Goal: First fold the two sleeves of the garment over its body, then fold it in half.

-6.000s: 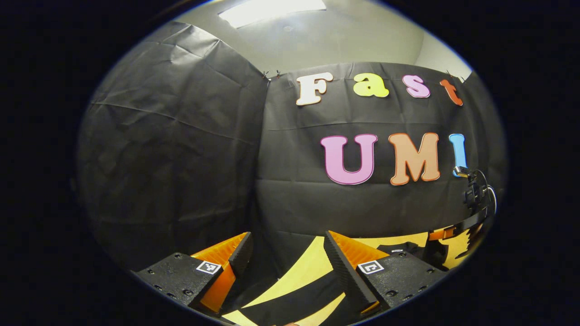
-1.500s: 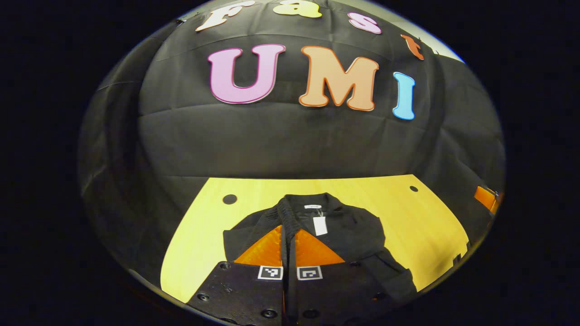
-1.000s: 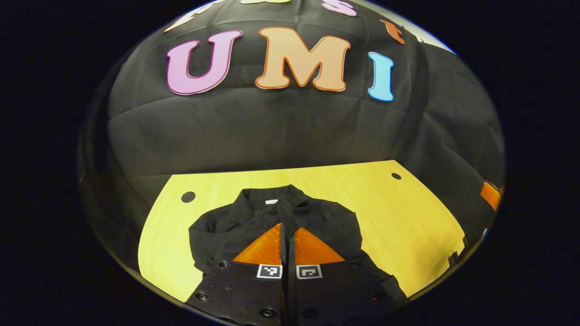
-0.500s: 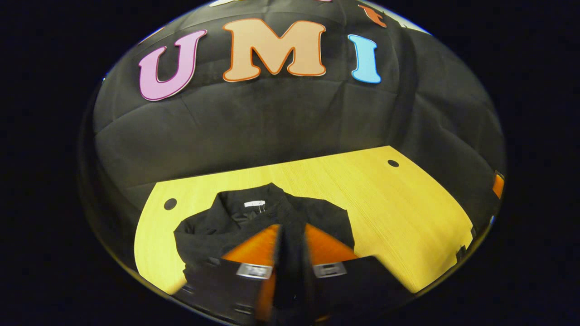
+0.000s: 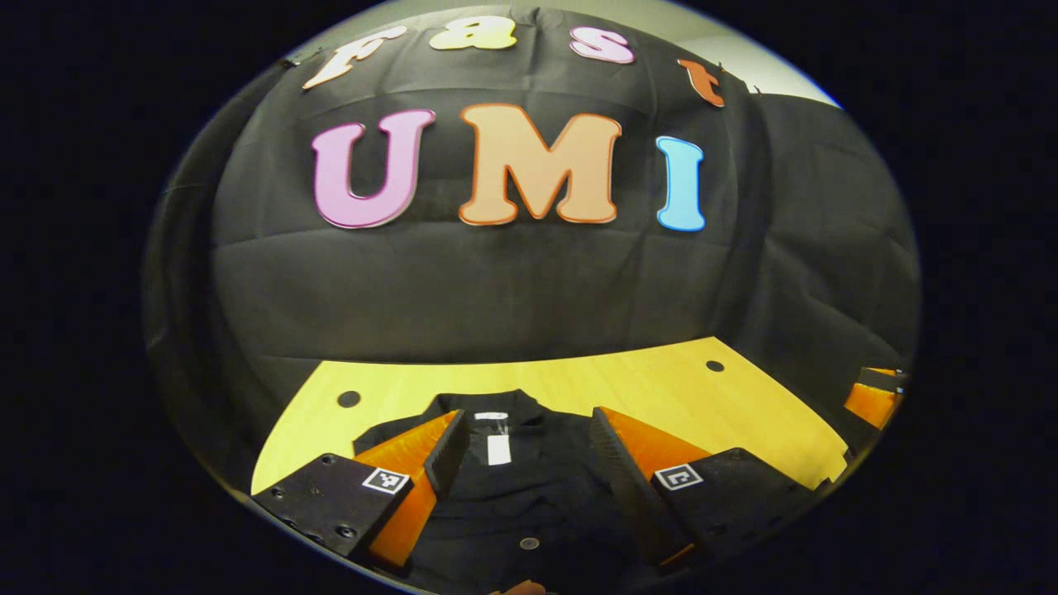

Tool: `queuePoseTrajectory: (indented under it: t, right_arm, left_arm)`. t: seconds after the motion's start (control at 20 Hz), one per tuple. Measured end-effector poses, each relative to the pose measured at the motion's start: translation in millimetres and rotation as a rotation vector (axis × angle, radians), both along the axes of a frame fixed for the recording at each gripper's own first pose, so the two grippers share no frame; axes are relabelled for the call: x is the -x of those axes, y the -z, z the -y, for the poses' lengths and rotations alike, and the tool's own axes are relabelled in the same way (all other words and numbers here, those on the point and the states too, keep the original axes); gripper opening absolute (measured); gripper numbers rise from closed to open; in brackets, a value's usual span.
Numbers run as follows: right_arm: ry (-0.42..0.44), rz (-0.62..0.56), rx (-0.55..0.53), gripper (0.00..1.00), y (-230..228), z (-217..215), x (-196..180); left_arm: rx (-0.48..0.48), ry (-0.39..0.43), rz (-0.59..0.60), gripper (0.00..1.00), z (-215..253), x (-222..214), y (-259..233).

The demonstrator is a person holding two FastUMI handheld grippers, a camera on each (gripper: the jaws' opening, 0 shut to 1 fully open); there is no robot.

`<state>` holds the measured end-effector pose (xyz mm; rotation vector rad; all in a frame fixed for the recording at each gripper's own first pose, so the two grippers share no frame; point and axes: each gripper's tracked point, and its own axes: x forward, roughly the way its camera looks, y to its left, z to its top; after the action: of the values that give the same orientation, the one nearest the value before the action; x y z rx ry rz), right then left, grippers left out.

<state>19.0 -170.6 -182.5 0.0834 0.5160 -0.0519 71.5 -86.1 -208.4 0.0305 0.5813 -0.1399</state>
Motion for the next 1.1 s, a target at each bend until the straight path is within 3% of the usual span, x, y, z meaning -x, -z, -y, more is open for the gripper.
queuePoseTrajectory:
  t: [0.25, 0.3, 0.5, 0.75, 1.1]
  right_arm:
    - [-0.032, 0.009, -0.004, 0.98, -1.5, -35.1, 22.6]
    - [-0.03, -0.002, 0.001, 0.97, 3.0, -41.2, 30.3]
    - [-0.052, -0.044, 0.001, 0.98, 16.0, -78.3, 63.5]
    - [-0.071, -0.128, 0.039, 0.98, 48.8, -106.0, 108.0]
    - [-0.069, -0.267, 0.06, 0.98, 100.4, -116.8, 153.3]
  left_arm:
    - [-0.011, -0.079, 0.042, 0.92, -63.8, 60.2, -28.7]
    - [-0.012, -0.089, 0.055, 0.95, -75.6, 71.6, -33.7]
    - [-0.033, -0.117, 0.018, 0.93, -122.4, 132.4, -30.5]
    - [-0.033, -0.156, -0.068, 0.92, -162.7, 197.4, -4.2]
    - [-0.054, -0.175, -0.222, 0.93, -196.6, 256.0, 48.6]
